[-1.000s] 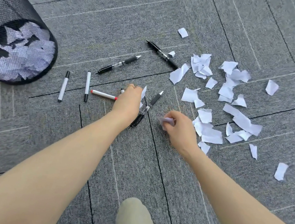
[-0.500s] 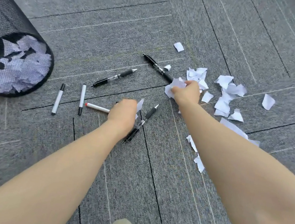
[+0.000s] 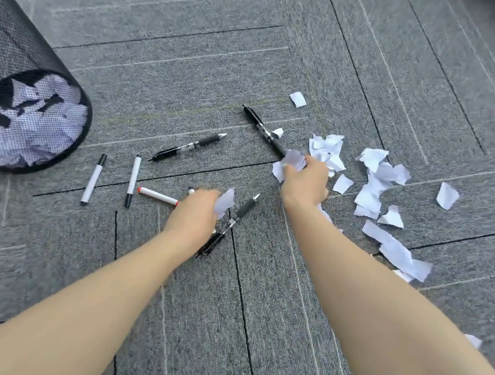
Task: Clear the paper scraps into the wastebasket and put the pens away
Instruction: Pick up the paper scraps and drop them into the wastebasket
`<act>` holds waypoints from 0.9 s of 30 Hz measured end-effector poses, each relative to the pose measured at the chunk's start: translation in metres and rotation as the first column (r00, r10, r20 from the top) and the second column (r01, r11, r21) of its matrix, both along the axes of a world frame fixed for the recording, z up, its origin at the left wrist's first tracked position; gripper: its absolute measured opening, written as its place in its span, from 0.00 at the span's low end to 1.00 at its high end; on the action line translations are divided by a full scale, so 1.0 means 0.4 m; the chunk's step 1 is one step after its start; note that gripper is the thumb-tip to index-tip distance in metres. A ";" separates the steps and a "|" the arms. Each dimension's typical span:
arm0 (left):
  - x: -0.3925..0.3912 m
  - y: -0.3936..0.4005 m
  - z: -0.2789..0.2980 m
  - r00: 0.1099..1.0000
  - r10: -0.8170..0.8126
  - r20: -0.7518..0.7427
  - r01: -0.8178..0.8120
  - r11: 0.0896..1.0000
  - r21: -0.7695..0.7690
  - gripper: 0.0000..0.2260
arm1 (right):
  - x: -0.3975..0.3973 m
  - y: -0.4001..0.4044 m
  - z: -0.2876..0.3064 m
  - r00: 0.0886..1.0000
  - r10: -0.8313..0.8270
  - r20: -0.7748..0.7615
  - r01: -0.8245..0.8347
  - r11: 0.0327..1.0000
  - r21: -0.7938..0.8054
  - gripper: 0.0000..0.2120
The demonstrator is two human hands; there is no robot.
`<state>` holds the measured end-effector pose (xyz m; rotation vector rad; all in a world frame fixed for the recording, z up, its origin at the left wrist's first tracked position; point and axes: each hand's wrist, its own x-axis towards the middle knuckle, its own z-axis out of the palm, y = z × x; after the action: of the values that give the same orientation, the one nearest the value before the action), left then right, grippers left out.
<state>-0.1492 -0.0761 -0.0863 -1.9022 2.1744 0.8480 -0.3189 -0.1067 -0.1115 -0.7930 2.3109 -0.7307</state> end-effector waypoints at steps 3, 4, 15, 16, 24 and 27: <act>0.009 -0.013 0.014 1.000 0.014 -0.023 -0.013 0.999 0.045 0.04 | -0.013 0.008 0.002 0.999 -0.006 0.053 0.009 0.998 -0.056 0.07; 0.013 -0.019 0.018 1.000 0.016 -0.027 -0.015 0.999 0.035 0.02 | -0.022 0.016 0.007 0.996 -0.021 0.083 0.028 0.996 -0.087 0.08; -0.002 -0.059 0.027 0.990 0.067 -0.124 -0.068 0.998 -0.006 0.08 | -0.138 0.189 0.052 0.971 0.013 0.238 -0.018 1.000 0.019 0.26; -0.005 -0.055 0.032 0.991 0.049 -0.125 -0.051 0.999 -0.008 0.08 | -0.128 0.196 0.040 0.979 0.060 0.197 -0.069 0.997 0.038 0.24; 0.043 -0.059 0.084 0.987 0.012 -0.160 -0.021 0.998 -0.055 0.06 | -0.089 0.187 0.035 0.987 0.161 0.020 -0.162 0.986 0.050 0.16; 0.081 -0.060 0.101 0.984 0.046 -0.170 -0.058 0.996 -0.067 0.07 | -0.082 0.194 0.015 0.986 0.167 -0.011 -0.167 0.986 0.023 0.03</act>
<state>-0.1169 -0.1001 -0.0458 -1.9961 2.2889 0.9865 -0.3517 -0.0290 -0.1056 -0.9708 2.2275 -0.6256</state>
